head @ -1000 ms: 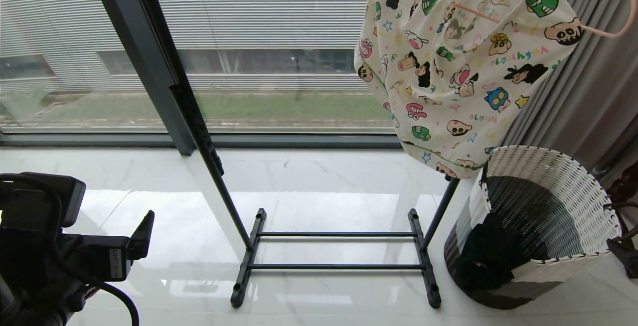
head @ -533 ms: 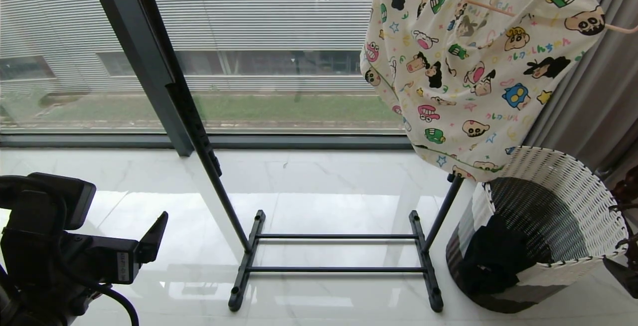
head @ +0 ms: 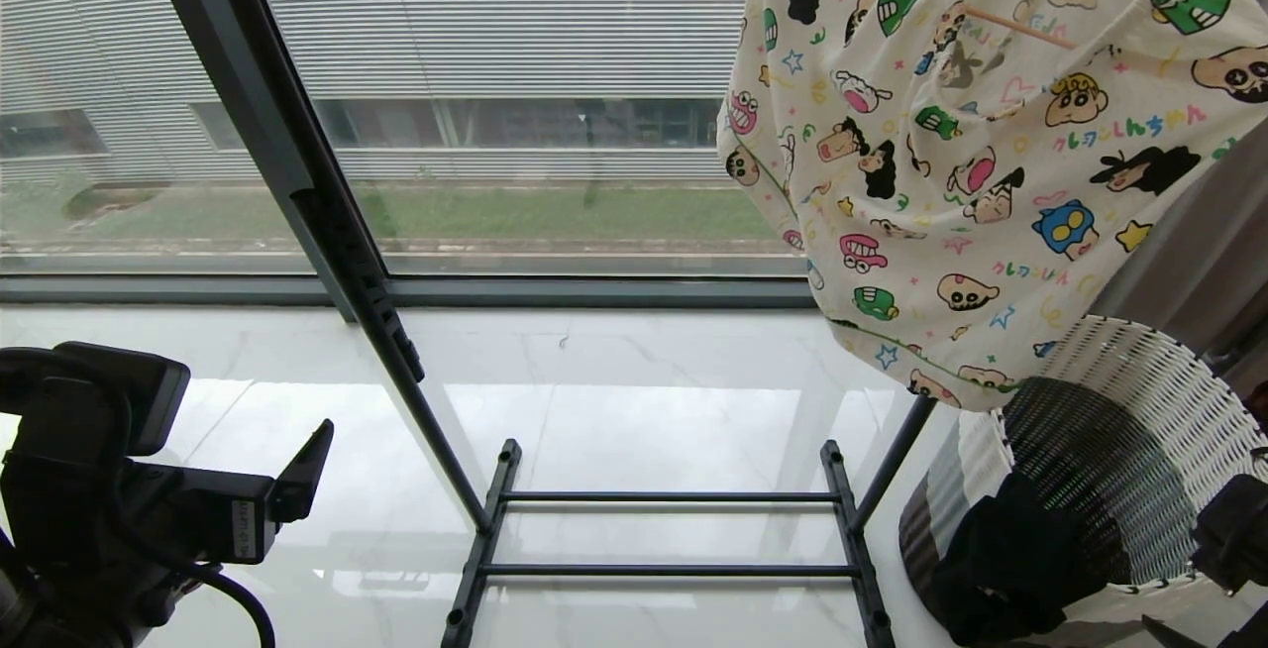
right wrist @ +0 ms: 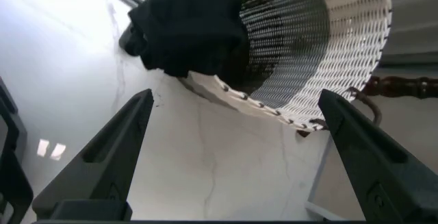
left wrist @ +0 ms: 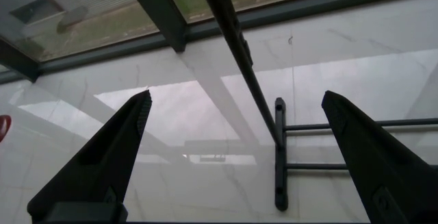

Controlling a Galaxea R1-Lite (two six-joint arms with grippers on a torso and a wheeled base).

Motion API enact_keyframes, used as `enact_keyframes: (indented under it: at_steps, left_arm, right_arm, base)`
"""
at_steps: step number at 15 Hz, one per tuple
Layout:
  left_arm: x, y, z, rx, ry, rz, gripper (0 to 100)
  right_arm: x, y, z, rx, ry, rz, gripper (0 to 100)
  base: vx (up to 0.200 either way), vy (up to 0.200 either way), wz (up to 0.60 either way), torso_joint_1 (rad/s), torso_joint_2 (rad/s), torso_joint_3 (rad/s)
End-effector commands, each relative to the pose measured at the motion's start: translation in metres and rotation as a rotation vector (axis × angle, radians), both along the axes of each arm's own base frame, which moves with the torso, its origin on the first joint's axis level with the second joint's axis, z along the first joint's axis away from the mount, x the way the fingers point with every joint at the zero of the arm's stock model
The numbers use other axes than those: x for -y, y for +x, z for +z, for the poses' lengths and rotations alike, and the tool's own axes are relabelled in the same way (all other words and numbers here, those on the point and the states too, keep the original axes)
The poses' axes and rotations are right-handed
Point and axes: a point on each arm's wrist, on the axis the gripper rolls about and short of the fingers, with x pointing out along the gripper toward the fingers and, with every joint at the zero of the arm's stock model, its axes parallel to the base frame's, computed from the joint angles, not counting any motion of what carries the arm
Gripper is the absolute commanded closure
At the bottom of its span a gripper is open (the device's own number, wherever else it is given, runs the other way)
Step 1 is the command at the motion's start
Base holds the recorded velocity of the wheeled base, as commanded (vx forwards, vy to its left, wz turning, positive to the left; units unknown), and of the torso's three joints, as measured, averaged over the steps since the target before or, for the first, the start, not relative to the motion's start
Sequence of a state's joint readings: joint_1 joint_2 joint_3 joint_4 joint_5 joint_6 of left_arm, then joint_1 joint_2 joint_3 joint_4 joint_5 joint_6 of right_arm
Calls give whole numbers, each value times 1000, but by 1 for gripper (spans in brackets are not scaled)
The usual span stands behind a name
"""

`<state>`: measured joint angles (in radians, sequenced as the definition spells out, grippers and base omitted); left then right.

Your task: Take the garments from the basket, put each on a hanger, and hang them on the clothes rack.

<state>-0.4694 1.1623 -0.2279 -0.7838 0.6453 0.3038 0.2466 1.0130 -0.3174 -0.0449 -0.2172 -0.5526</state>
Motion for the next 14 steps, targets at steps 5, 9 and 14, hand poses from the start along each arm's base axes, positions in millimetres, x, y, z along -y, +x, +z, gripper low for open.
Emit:
enact_keyframes:
  at_steps: [5, 9, 14]
  left_arm:
    - [1, 3, 8, 26, -12, 3, 0]
    - [1, 2, 9, 34, -16, 2, 0]
    - [2, 4, 8, 23, -11, -1, 0]
  right_arm:
    - [-9, 23, -70, -290, -126, 78, 0]
    - [-23, 59, -97, -238, -118, 97, 0]
    - [-27, 102, -113, -187, -116, 51, 0]
  base:
    - [0, 0, 0, 0, 0, 0]
    - [0, 0, 0, 0, 0, 0]
    - [0, 0, 0, 0, 0, 0]
